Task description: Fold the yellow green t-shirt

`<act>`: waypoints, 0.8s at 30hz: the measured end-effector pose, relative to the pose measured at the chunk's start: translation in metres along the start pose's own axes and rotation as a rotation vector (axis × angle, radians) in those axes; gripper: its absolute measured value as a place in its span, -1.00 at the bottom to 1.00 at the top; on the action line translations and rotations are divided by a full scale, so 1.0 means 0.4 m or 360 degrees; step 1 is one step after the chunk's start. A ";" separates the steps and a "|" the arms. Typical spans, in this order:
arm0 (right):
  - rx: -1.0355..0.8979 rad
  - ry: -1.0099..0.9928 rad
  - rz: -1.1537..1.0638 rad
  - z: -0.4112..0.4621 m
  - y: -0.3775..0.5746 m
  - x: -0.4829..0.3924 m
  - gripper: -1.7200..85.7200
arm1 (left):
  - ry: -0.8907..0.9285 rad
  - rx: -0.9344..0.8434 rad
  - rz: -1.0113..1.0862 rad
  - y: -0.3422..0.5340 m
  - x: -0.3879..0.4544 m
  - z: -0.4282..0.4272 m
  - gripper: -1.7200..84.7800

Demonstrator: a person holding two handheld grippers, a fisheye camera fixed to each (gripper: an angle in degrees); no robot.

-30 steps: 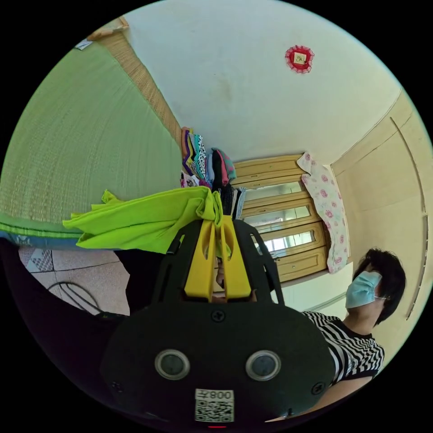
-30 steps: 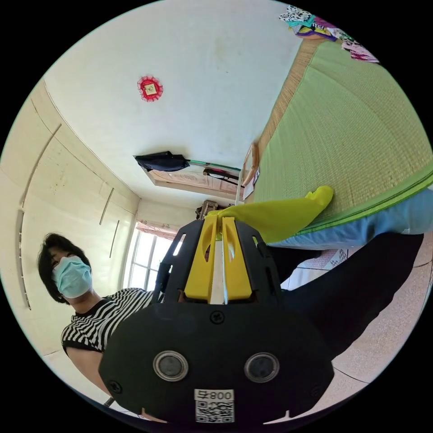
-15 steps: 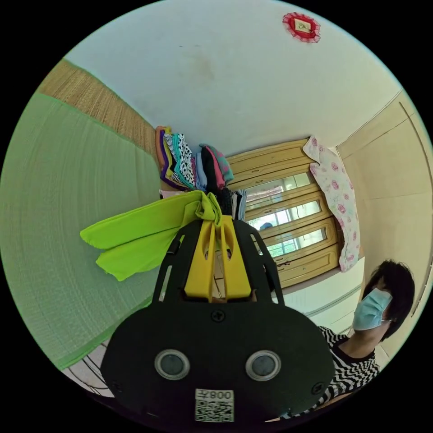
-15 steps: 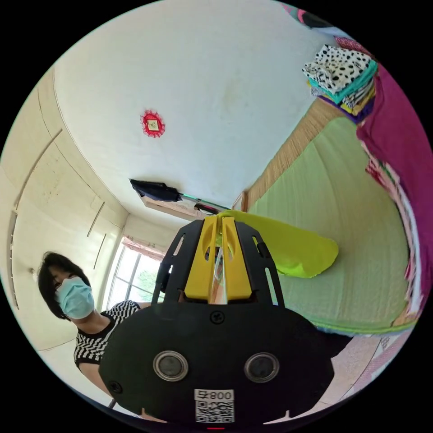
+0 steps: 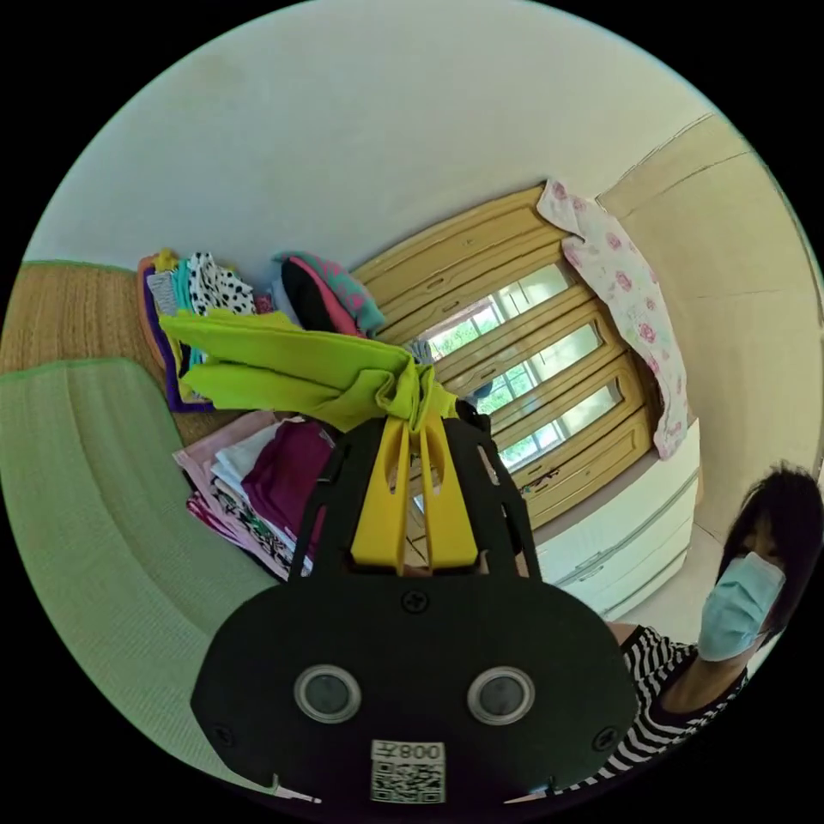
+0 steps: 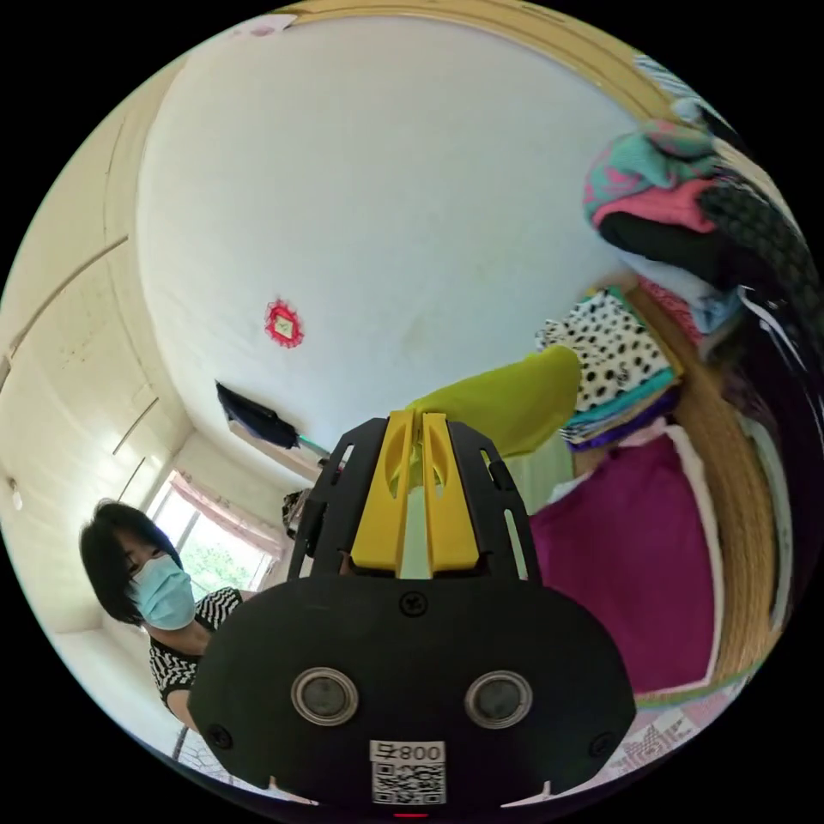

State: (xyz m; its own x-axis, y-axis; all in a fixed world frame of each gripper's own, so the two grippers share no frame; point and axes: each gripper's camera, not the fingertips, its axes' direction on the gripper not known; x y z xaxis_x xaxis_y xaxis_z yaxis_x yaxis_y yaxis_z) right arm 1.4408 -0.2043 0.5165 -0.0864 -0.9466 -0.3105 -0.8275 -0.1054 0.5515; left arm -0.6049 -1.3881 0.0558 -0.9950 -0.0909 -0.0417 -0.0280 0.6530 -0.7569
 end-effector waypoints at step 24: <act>0.0119 0.0361 0.0792 -0.527 0.304 0.554 -0.93 | -0.0115 -0.0720 -0.0401 0.174 -0.505 0.780 -0.91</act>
State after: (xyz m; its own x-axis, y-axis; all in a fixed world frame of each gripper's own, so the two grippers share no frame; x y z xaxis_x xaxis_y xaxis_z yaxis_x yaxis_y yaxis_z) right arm 1.4379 -0.4912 0.6782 -0.3623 -0.9195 0.1527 -0.7551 0.3856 0.5302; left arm -0.3759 -1.5589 -0.1919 -0.9432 -0.3286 0.0484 -0.3205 0.8622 -0.3924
